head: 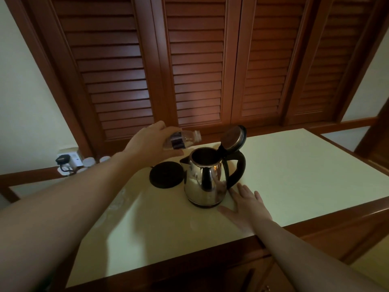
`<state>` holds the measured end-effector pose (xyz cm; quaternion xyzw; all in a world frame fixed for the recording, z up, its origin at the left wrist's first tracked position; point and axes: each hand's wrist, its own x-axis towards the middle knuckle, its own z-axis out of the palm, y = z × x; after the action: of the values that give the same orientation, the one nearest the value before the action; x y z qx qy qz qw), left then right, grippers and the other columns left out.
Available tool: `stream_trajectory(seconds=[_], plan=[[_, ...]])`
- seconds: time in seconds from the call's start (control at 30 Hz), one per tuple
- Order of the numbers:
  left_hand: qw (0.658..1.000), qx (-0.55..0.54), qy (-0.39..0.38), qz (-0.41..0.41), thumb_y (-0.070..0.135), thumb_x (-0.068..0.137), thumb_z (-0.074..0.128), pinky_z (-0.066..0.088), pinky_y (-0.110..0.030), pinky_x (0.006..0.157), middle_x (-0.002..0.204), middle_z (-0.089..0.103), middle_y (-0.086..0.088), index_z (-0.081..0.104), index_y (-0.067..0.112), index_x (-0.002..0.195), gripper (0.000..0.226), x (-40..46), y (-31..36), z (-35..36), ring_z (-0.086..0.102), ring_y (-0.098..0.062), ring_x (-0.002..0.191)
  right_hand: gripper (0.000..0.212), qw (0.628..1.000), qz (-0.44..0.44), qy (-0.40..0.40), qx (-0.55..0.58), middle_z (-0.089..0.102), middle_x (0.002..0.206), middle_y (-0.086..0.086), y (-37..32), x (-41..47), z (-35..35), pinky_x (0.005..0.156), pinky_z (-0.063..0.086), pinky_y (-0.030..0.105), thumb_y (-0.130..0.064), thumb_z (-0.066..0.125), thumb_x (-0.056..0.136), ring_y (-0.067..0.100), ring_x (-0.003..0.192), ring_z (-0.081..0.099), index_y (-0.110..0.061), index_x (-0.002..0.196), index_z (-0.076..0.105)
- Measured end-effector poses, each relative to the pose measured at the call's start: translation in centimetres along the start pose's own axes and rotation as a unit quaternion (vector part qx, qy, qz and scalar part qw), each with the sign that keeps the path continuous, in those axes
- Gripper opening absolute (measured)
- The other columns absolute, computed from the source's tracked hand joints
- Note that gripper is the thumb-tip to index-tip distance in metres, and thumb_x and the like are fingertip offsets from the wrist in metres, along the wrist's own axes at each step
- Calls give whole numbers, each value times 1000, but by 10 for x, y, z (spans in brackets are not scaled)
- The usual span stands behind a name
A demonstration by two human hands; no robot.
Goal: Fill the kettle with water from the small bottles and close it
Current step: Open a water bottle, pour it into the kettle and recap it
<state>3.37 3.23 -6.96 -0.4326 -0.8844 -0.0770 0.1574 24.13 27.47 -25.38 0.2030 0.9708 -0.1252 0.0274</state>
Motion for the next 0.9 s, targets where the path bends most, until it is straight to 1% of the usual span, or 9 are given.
stream_trajectory(seconds=[0.13, 0.2, 0.3, 0.4, 0.5, 0.57, 0.7, 0.77, 0.9], plan=[[983, -157, 60, -75, 63, 83, 72, 45, -32, 80, 107, 55, 12, 55, 38, 131, 57, -32, -8, 23, 55, -11, 96, 86, 997, -17, 71, 12, 45, 156, -3, -2, -2, 4, 125, 22, 41, -88, 34, 85, 21, 149, 30, -36, 152, 47], [967, -218, 81, -100, 60, 80, 75, 47, -30, 77, 107, 60, 13, 57, 39, 127, 55, -51, -11, 39, 59, -9, 94, 64, 987, -67, 145, 9, 62, 121, -10, -7, -6, 11, 107, 39, 36, -80, 45, 86, 18, 122, 50, -32, 123, 67], [951, -262, 87, -138, 60, 77, 77, 46, -23, 72, 106, 66, 14, 59, 38, 125, 55, -75, -12, 65, 64, -7, 92, 43, 951, -179, 251, 28, 66, 88, -10, -23, -13, 23, 79, 51, 33, -65, 58, 90, 15, 85, 61, -25, 91, 74], [940, -290, 86, -158, 55, 78, 81, 51, -25, 76, 107, 69, 17, 59, 38, 124, 53, -96, -10, 84, 66, -5, 94, 49, 957, -214, 186, 65, 66, 96, -11, -51, -20, 20, 72, 51, 24, -68, 54, 90, 10, 84, 64, -25, 101, 74], [932, -311, 85, -165, 51, 77, 84, 48, -21, 76, 107, 69, 17, 61, 37, 123, 53, -114, -8, 92, 65, -1, 95, 59, 970, -234, 58, 23, 59, 115, -10, -78, -23, 13, 85, 53, 34, -73, 44, 92, 12, 102, 60, -29, 125, 65], [928, -320, 85, -167, 51, 76, 85, 48, -18, 76, 108, 69, 19, 61, 38, 122, 53, -124, -9, 96, 64, 3, 95, 50, 968, -252, 23, -10, 55, 116, -7, -90, -21, 14, 87, 51, 36, -67, 46, 98, 15, 104, 58, -27, 122, 63], [919, -345, 79, -172, 48, 77, 86, 48, -12, 76, 108, 69, 22, 61, 39, 121, 52, -143, -8, 99, 64, 6, 97, 39, 961, -274, 13, 31, 51, 115, -2, -98, -16, 22, 89, 47, 32, -51, 51, 105, 18, 101, 58, -17, 115, 68], [919, -349, 73, -166, 46, 77, 86, 46, -11, 77, 110, 67, 22, 62, 38, 122, 53, -151, -10, 101, 63, 5, 99, 37, 956, -277, 25, 91, 48, 118, -5, -106, -17, 17, 89, 41, 19, -45, 55, 105, 6, 99, 54, -17, 125, 68], [924, -346, 60, -149, 49, 77, 85, 44, -14, 80, 116, 63, 20, 59, 40, 128, 58, -162, -17, 102, 60, 2, 103, 34, 926, -273, 128, 228, 45, 111, -11, -135, -11, -12, 79, 39, 8, -40, 62, 103, -7, 96, 50, -16, 128, 68]])
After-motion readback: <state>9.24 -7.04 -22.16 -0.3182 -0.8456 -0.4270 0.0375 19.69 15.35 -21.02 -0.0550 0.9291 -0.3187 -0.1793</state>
